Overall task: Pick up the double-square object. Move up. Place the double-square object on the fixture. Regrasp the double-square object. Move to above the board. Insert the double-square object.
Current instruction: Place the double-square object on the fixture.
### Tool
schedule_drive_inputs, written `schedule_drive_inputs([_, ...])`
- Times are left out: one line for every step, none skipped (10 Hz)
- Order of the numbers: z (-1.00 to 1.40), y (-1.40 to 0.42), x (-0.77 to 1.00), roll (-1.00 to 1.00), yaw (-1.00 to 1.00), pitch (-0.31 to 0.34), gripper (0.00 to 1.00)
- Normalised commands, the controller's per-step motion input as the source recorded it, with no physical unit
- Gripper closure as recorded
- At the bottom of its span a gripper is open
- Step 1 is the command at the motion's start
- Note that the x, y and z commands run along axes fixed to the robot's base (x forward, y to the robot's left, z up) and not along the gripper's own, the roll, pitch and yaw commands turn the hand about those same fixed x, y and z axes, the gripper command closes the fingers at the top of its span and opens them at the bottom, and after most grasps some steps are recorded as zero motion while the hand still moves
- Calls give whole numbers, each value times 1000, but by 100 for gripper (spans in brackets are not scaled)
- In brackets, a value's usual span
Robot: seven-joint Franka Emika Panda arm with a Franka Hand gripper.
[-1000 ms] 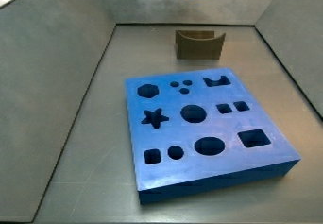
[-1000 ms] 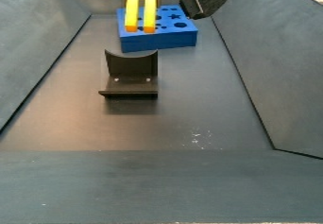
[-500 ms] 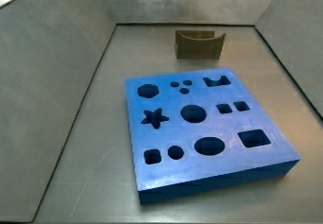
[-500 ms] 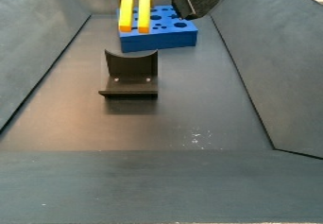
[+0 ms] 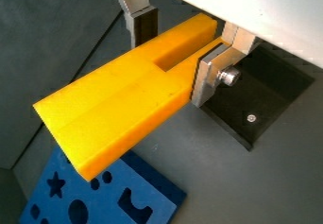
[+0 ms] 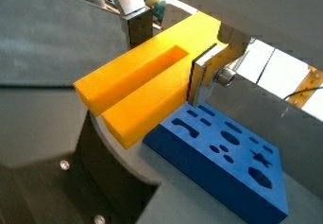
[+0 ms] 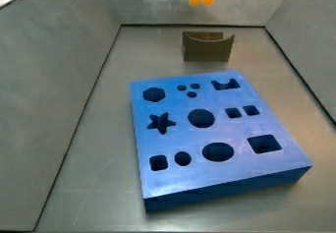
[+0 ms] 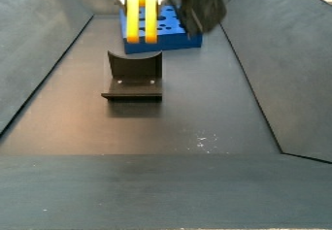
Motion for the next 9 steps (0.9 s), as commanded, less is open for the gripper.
schedule_drive_inputs([-1000, 132, 258, -828, -191, 294, 100])
schedule_drive_inputs([-1000, 130, 292, -627, -247, 217, 100])
schedule_drive_inputs([-1000, 132, 314, -475, -272, 160, 100])
schedule_drive_inputs([-1000, 124, 349, -291, -275, 87, 100])
schedule_drive_inputs([-1000, 119, 368, -236, -267, 52, 100])
schedule_drive_inputs([-1000, 121, 399, -192, -234, -8, 100])
schedule_drive_inputs([-987, 121, 429, -184, -198, -48, 100])
schedule_drive_inputs([-839, 100, 395, -185, -160, -64, 100])
schedule_drive_inputs([-703, 80, 363, -179, -126, -68, 100])
